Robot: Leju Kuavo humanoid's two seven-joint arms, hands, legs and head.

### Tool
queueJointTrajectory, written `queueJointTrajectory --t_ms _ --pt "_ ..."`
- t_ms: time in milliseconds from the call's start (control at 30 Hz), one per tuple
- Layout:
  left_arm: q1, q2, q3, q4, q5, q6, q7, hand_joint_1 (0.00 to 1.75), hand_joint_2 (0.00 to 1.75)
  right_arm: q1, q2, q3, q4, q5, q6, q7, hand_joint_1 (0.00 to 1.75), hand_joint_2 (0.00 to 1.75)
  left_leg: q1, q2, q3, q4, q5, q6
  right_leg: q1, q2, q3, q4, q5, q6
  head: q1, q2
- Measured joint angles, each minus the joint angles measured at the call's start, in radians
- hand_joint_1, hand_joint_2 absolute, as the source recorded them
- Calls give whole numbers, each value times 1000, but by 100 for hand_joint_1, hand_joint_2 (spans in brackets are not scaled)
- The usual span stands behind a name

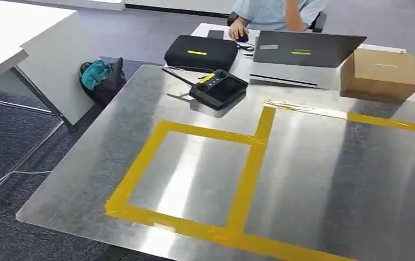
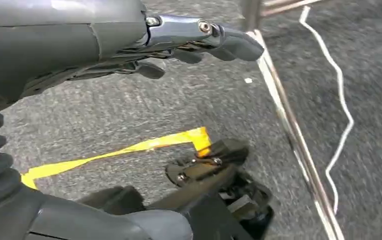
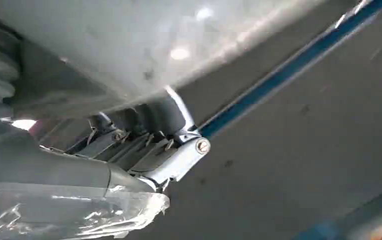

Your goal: Take the parts from the cabinet and place them on the table.

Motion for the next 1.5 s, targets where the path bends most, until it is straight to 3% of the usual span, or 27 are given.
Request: queueJointTrajectory --t_ms 100,233,333,500,667,767,833,933,1067,1133,1267,1500 --pt "-9 -2 -9 0 -8 -2 0 0 175 16 36 59 -22 121 24 1 175 175 1 0 3 -1 1 -1 1 -1 3 1 -1 -1 1 0" --pt "-13 -2 -6 0 -43 2 0 0 175 -26 52 78 57 157 30 3 175 175 3 0 4 -1 1 -2 3 0 4 1 -1 -1 1 0" --pt "-14 -1 -6 0 -48 0 0 0 175 -47 30 78 176 171 33 27 175 175 1 0 4 -1 1 -2 2 0 4 1 -1 -1 1 0" --pt "-14 1 -6 0 -50 -2 0 0 175 -70 7 78 255 181 32 38 175 175 1 0 4 -1 1 -2 1 -1 4 1 -1 -1 1 0" --pt "-16 -1 -6 0 -49 -5 0 0 175 -98 -23 96 276 392 32 0 175 175 1 0 4 -1 1 -2 1 -1 4 1 -1 -1 1 0" --pt "-19 -2 -6 0 -43 -5 1 0 175 -86 -22 157 252 524 31 64 175 175 2 0 5 -1 1 -2 1 -1 5 1 -1 -1 1 0" --pt "-19 -1 -6 0 -41 -5 2 0 175 -60 -22 208 229 551 31 109 175 175 2 0 5 -1 1 -2 2 -2 5 1 -1 -1 1 0" --pt "-20 1 -8 0 -34 -15 3 0 175 -27 -22 249 200 549 31 123 175 175 2 0 4 -1 1 -2 2 -2 5 1 -1 -2 0 0" --pt "-20 1 -24 0 -29 -16 5 0 175 -17 -20 270 178 559 30 24 175 175 2 -1 5 -1 1 -2 2 -1 5 1 -2 -3 2 0" --pt "-21 -2 -32 0 -32 -13 5 0 175 -9 -14 280 168 559 29 5 175 175 2 -1 4 -1 1 -2 2 -3 5 1 -2 -3 1 0" --pt "-22 -4 -43 0 -32 -10 6 0 175 4 5 304 159 560 28 -1 175 175 2 -1 5 -1 1 -2 2 -1 5 1 -2 -3 1 0" --pt "-29 -7 -65 0 -32 -12 19 0 175 3 101 386 159 560 25 -2 175 175 4 -1 6 -1 1 -2 3 -2 7 1 -2 -3 1 0"
